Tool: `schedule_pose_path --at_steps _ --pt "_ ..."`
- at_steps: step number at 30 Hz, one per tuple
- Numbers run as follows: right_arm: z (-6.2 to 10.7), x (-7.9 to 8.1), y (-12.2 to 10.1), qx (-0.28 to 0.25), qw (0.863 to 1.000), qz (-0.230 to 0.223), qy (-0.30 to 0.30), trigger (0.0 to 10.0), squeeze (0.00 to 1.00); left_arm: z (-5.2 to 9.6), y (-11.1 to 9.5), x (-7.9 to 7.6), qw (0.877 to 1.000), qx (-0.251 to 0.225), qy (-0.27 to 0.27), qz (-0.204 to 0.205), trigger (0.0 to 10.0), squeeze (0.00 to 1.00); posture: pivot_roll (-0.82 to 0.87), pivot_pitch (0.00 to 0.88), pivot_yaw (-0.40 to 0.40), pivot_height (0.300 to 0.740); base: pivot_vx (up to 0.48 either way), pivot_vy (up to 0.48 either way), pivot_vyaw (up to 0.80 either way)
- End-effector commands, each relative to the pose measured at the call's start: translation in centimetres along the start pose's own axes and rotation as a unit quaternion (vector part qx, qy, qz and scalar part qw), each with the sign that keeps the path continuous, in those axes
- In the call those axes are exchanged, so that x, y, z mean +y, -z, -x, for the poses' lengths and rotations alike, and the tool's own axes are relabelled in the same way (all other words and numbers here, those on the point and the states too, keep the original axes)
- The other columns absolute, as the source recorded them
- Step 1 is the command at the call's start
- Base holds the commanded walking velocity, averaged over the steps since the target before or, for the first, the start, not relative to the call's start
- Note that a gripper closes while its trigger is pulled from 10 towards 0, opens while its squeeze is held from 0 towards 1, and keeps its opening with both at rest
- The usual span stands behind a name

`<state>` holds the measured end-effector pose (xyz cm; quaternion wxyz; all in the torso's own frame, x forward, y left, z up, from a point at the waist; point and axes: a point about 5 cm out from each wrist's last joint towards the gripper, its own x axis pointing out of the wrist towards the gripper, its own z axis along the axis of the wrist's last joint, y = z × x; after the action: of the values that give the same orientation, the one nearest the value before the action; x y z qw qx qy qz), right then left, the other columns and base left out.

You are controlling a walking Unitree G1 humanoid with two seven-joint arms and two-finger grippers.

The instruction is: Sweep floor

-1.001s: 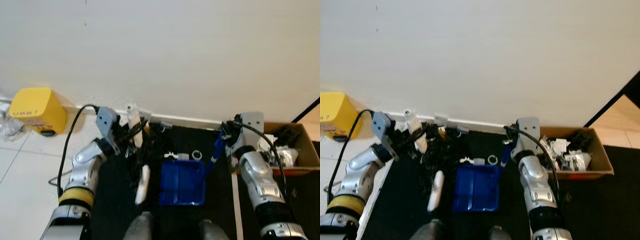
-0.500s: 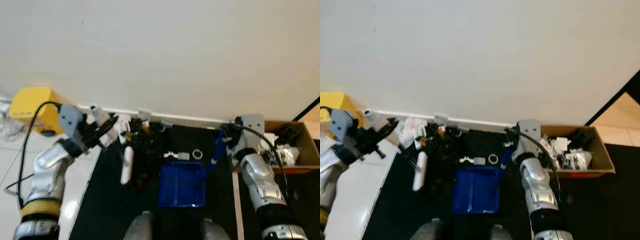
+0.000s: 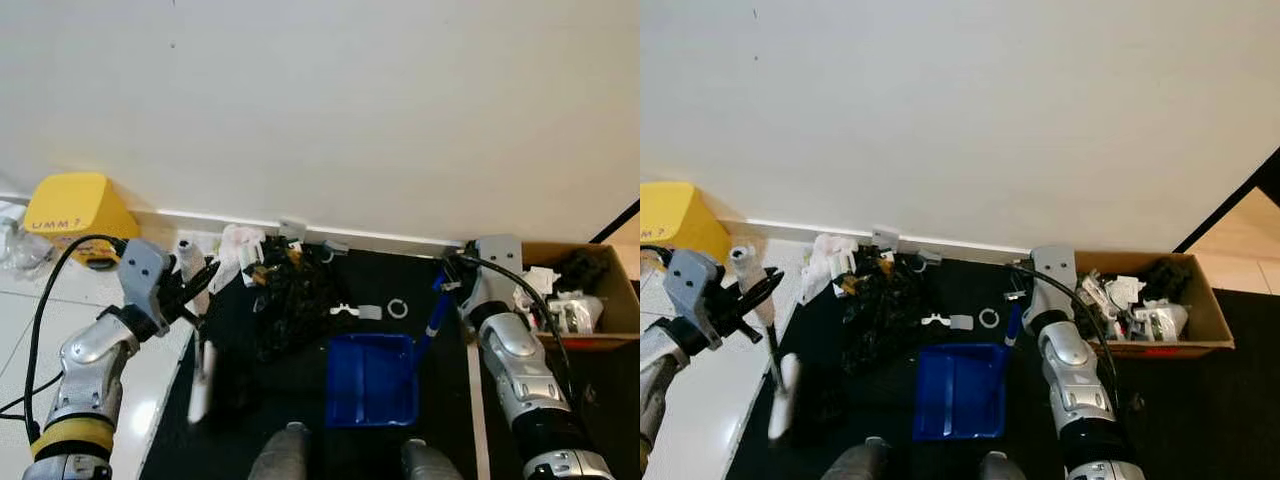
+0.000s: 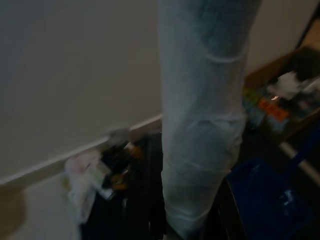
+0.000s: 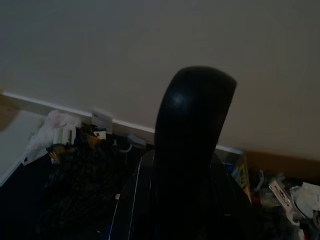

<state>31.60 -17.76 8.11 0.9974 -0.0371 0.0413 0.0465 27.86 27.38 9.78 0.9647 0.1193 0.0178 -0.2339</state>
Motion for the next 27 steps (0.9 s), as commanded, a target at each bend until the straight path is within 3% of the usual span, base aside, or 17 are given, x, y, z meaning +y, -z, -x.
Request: schedule_pose_path --at_steps 1,10,19,22,27 --pt "0.2 0.2 -0.1 -0.006 1.000 0.014 -0.014 10.0 0.00 -0.6 1.0 -1.2 1.000 0.011 0.006 0.015 10.0 0.00 0.12 0.164 0.009 0.740 0.000 0.000 0.00" --pt "0.2 0.8 -0.4 -0.011 0.997 0.037 -0.066 10.0 0.00 -2.5 1.6 -3.5 0.998 -0.013 0.003 0.057 10.0 0.00 0.11 0.169 0.004 0.740 0.000 0.000 0.00" --pt "-0.1 1.5 0.3 0.021 0.995 0.039 -0.089 10.0 0.00 -5.9 -1.6 -7.0 0.989 -0.104 0.040 0.096 10.0 0.00 0.12 0.168 0.004 0.740 0.000 0.000 0.00" --pt "0.0 1.6 0.4 0.022 0.995 0.040 -0.092 10.0 0.00 -6.2 -2.0 -7.2 0.988 -0.113 0.042 0.102 10.0 0.00 0.12 0.165 0.006 0.740 0.000 0.000 0.00" --pt "0.0 2.3 0.6 0.022 0.995 0.036 -0.092 10.0 0.00 -7.6 -3.8 -9.2 0.979 -0.151 0.074 0.115 10.0 0.00 0.12 0.165 0.006 0.740 0.000 0.000 0.00"
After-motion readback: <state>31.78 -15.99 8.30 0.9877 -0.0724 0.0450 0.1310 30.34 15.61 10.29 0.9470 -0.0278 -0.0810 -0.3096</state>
